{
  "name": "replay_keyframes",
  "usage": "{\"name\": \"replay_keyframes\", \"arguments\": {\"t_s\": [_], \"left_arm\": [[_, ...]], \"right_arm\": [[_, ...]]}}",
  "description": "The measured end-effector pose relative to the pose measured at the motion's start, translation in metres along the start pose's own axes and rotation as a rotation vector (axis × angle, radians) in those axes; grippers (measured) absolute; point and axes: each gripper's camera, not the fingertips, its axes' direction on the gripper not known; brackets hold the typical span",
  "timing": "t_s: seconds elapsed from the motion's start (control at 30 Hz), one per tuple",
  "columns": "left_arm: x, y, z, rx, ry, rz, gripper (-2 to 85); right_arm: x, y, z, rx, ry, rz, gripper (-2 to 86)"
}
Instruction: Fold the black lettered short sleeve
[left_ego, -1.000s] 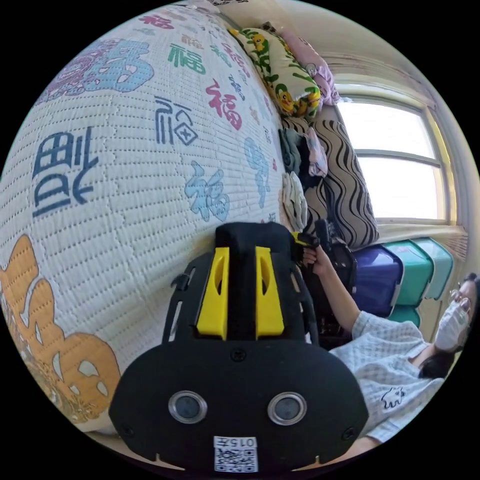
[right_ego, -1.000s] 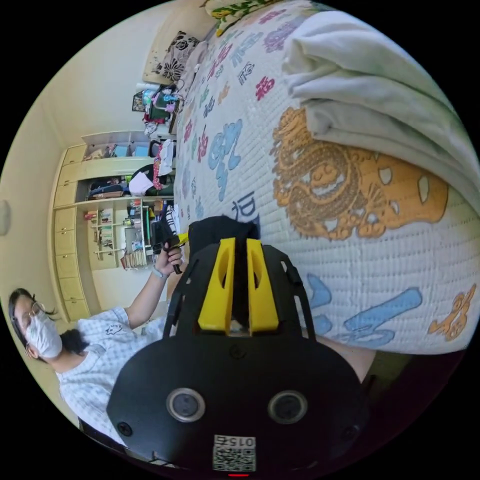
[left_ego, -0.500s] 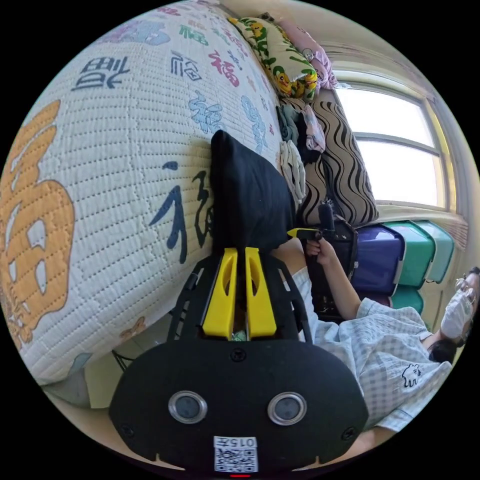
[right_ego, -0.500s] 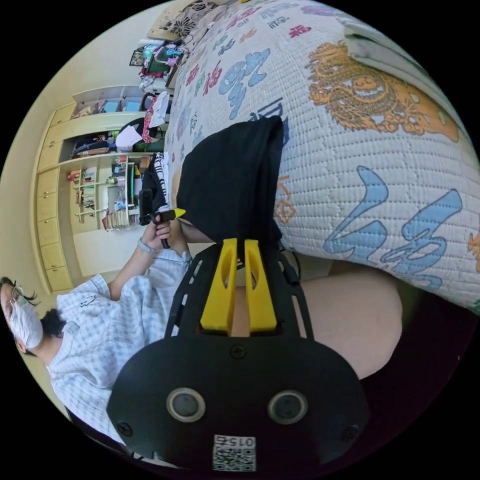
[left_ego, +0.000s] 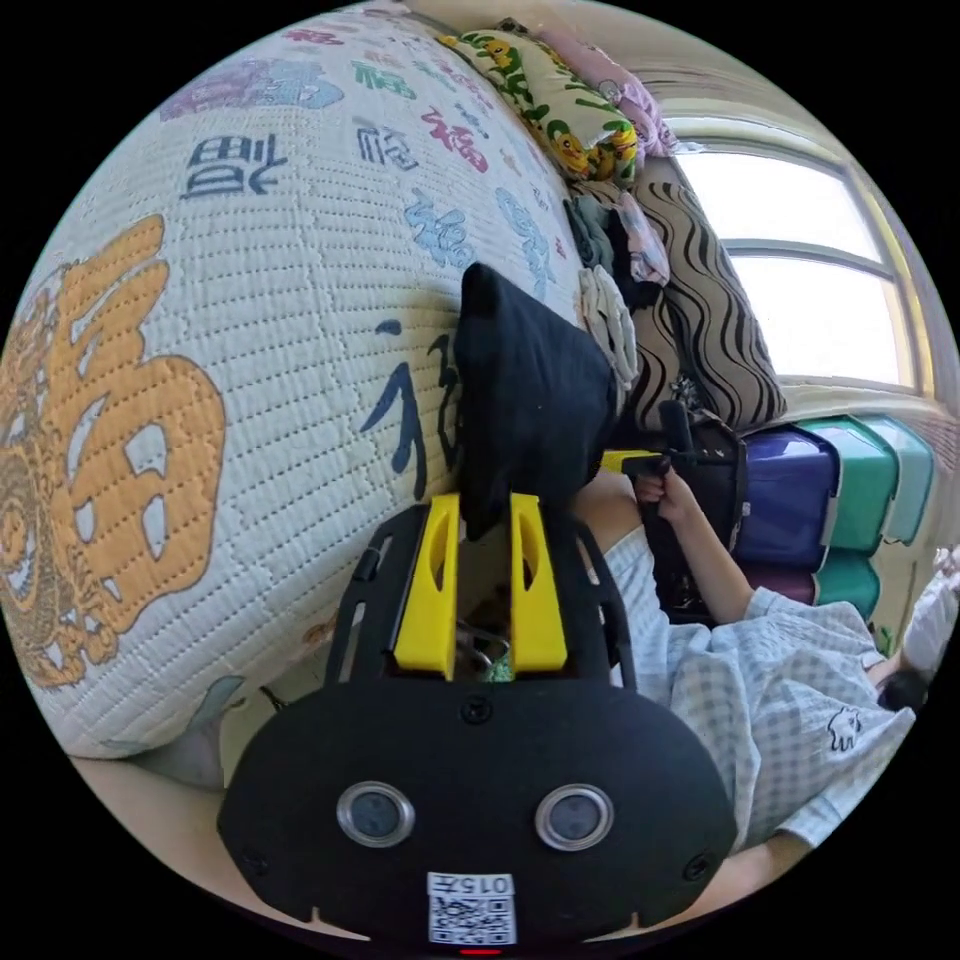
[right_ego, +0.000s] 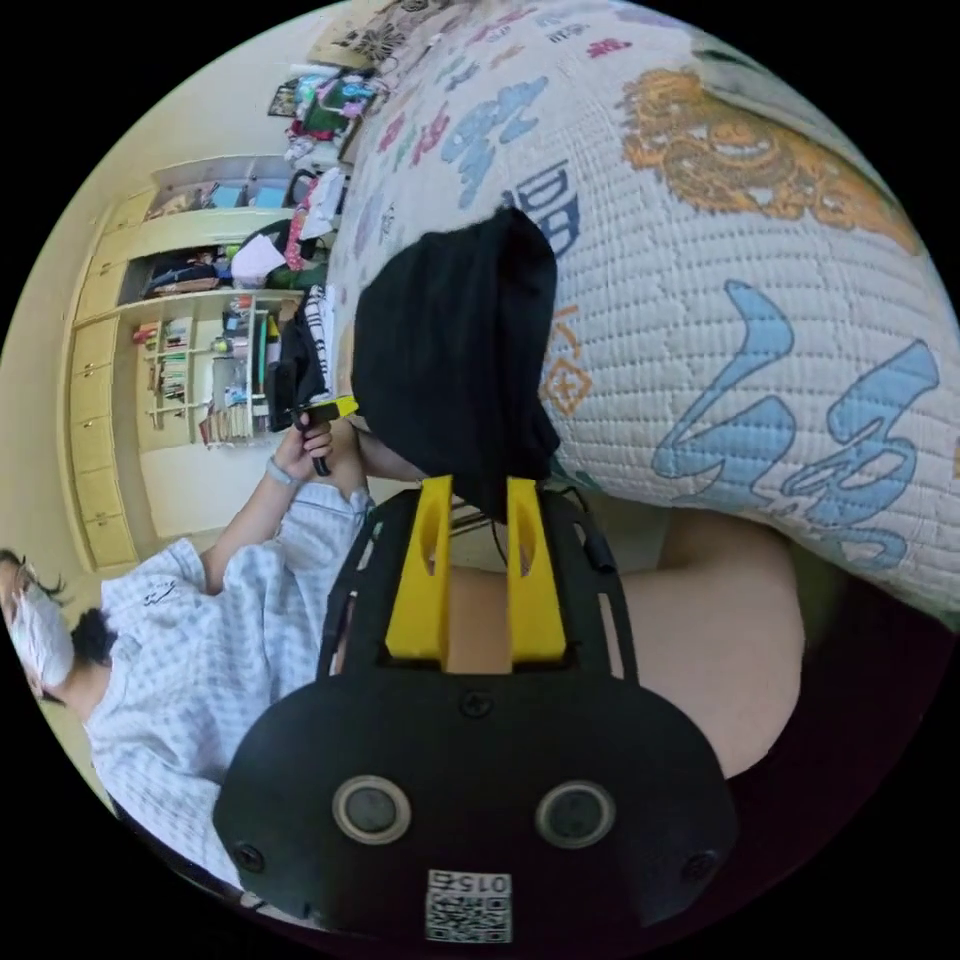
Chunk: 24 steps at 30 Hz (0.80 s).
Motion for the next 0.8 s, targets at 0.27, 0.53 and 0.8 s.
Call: {"name": "replay_keyframes", "arguments": {"t_s": [0.27,0.53,0.8], "left_arm": [[-0.009,-0.016,-0.011,-0.002,0.091,0.029,11.2],[-0.003,-0.011,0.079,-0.204,0.315,-0.034,12.1],[0.047,-0.019,0.174,-0.424,0.185,0.033,10.5]], "right_arm": [[0.023,0.009,-0.032,0.265,-0.23,-0.025,10.9],[0.013,-0.005,0.027,-0.148,-0.163,0.012,10.3],[-0.003,-0.011,0.018,-0.021,-0.262,-0.037,0.1]]}}
